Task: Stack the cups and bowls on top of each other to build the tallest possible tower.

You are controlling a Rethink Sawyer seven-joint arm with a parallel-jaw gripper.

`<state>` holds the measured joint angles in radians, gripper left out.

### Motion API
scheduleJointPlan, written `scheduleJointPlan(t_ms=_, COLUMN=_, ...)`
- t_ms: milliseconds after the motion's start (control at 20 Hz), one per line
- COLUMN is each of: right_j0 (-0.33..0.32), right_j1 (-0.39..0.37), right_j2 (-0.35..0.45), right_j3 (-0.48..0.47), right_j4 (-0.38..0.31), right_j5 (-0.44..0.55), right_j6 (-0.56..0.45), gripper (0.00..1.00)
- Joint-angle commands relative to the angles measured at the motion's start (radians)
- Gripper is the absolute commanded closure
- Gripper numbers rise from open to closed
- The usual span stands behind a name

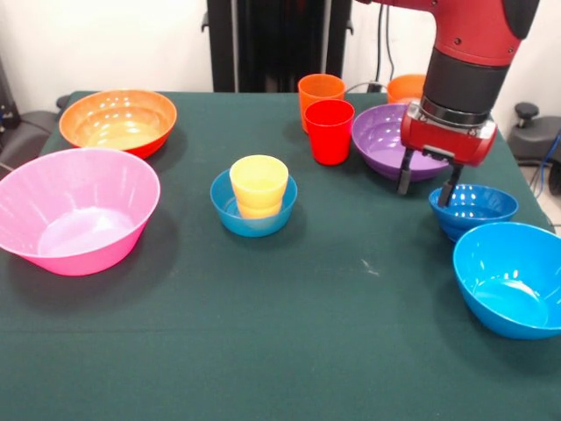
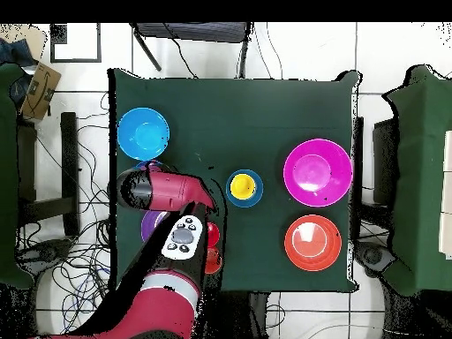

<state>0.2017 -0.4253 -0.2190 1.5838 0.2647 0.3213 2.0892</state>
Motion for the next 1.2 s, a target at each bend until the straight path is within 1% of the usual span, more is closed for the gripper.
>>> scheduleJointPlan(t_ms=50, right_j0=-0.015, right_j1=0.048, right_j2=0.192, right_j3=-0.024, right_j4=-0.045, right_j5=0.077, right_j6=0.006, gripper=0.0)
scheduleJointPlan(t_ms=250, right_j0=-0.008, right_j1=0.066, right_j2=0.203, right_j3=-0.034, right_j4=-0.059, right_j5=0.058, right_j6=-0.001, gripper=0.0)
scheduleJointPlan(t_ms=350, right_j0=-0.015, right_j1=0.077, right_j2=0.219, right_j3=-0.033, right_j4=-0.074, right_j5=0.028, right_j6=-0.016, gripper=0.0)
scheduleJointPlan(t_ms=550, right_j0=-0.027, right_j1=0.097, right_j2=0.236, right_j3=-0.049, right_j4=-0.098, right_j5=0.017, right_j6=-0.042, gripper=0.0)
scheduleJointPlan(t_ms=900, right_j0=0.008, right_j1=0.119, right_j2=0.19, right_j3=-0.079, right_j4=-0.121, right_j5=-0.007, right_j6=0.001, gripper=0.0)
scheduleJointPlan(t_ms=1200, right_j0=0.014, right_j1=0.12, right_j2=0.18, right_j3=-0.076, right_j4=-0.13, right_j5=-0.012, right_j6=0.018, gripper=0.0)
